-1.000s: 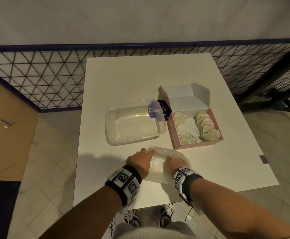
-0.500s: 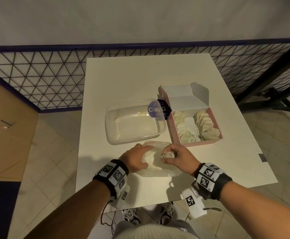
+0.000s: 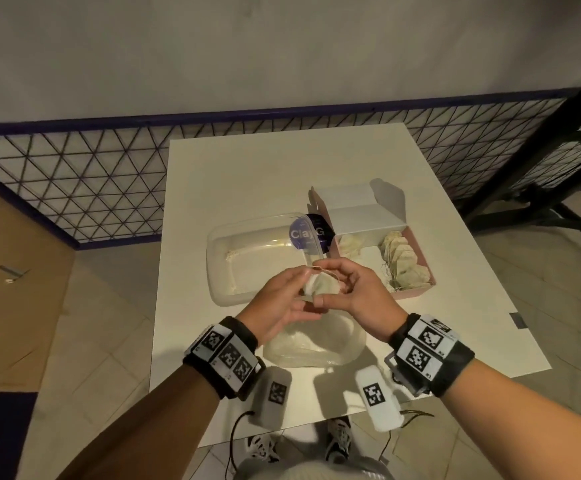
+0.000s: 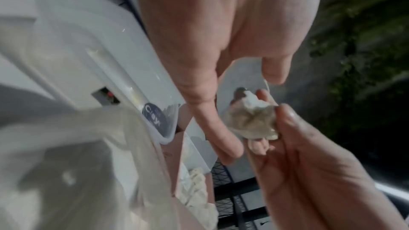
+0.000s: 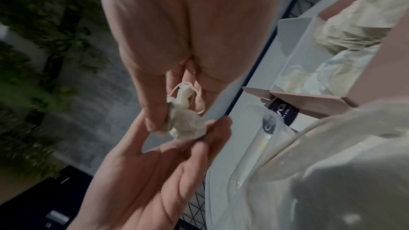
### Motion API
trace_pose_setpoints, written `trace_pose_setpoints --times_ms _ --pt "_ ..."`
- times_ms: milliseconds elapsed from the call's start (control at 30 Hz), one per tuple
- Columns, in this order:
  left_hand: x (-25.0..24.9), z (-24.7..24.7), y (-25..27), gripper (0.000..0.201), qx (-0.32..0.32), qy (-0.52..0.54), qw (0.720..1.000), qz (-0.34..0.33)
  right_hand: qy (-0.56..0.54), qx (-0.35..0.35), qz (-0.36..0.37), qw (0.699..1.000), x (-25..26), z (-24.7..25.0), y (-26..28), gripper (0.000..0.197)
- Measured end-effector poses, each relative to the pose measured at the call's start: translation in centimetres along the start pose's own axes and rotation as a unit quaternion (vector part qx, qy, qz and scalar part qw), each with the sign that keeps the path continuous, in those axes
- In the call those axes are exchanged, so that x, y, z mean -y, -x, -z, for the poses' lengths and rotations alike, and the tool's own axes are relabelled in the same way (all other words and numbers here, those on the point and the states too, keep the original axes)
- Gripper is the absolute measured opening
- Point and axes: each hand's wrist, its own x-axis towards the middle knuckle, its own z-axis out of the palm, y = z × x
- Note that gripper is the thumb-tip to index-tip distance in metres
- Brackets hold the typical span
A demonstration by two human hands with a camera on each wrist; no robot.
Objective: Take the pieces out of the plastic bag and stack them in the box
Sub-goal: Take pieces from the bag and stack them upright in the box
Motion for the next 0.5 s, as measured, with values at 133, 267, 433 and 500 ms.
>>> trace_pose_setpoints --times_ms 133,267,433,500 --pt "0.3 -0.8 -0.3 0.018 0.027 0.065 0.997 -0.025 0.111 0.031 0.035 0.993 0.2 -0.5 0.1 0.072" --pt "0.5 -0.9 -0.3 0.017 0.003 0.065 0.997 -0.045 0.12 0.006 0.042 0.992 -0.1 -0.1 0.9 0.081" --pt "0.0 -1.1 0.2 0.023 0.009 0.113 0.993 -0.027 0.068 -0.061 -0.027 0.995 0.1 0.7 1.4 0.028" --pt "-0.2 -1.3 0.3 0.025 0.028 0.114 0.993 -0.015 0.067 -0.066 -0.034 0.995 0.0 1.1 1.4 0.006"
